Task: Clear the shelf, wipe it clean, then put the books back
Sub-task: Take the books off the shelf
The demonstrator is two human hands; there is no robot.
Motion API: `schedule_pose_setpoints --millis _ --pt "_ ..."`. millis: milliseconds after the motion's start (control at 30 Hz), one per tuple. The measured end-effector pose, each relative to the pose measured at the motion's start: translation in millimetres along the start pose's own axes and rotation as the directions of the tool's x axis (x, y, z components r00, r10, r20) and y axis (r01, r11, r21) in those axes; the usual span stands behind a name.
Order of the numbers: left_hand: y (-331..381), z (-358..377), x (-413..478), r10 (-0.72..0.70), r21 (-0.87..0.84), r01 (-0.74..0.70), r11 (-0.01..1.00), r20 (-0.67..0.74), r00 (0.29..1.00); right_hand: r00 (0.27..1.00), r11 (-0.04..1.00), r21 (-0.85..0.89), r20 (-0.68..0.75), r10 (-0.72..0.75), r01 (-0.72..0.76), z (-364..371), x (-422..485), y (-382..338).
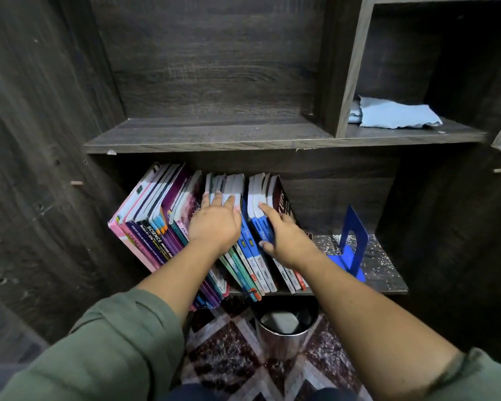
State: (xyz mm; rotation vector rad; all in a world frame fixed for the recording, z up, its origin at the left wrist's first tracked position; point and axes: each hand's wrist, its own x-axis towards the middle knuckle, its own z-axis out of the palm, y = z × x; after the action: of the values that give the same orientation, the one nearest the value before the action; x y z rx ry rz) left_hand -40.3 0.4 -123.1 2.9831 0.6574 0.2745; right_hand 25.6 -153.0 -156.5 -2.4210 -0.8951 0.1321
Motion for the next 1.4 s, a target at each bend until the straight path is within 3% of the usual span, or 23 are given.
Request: schedule_pose_setpoints --millis 167,367,733,900,1400 --pt "2.8 6.4 -2.1 0.002 0.081 0.005 0.997 -0.09 0.996 0.997 0.98 -0.196 -0.074 0.018 -0.032 13.0 6.4 2.7" --pt "0.2 14.5 1.7 0.029 0.099 -0.018 0.995 -0.113 0.993 0.988 0.973 -0.216 -0.151 0.045 -0.077 27.6 12.3 0.8" --pt "-3.2 20.4 3.0 0.032 0.077 -0.02 0.997 -0.156 0.987 0.98 0.99 -0.135 -0.2 0.007 -0.034 20.7 12.3 9.8" --pt "-5.4 20.6 0.8 0.035 0.112 -0.018 0.994 -0.15 0.988 0.982 0.994 0.06 -0.168 -0.081 0.092 11.9 7.9 23.0" --pt "-2.2 18.5 2.1 0.019 0.104 -0.008 0.995 -0.107 0.994 0.983 0.993 0.056 -0.154 -0.097 0.106 13.9 13.6 26.0"
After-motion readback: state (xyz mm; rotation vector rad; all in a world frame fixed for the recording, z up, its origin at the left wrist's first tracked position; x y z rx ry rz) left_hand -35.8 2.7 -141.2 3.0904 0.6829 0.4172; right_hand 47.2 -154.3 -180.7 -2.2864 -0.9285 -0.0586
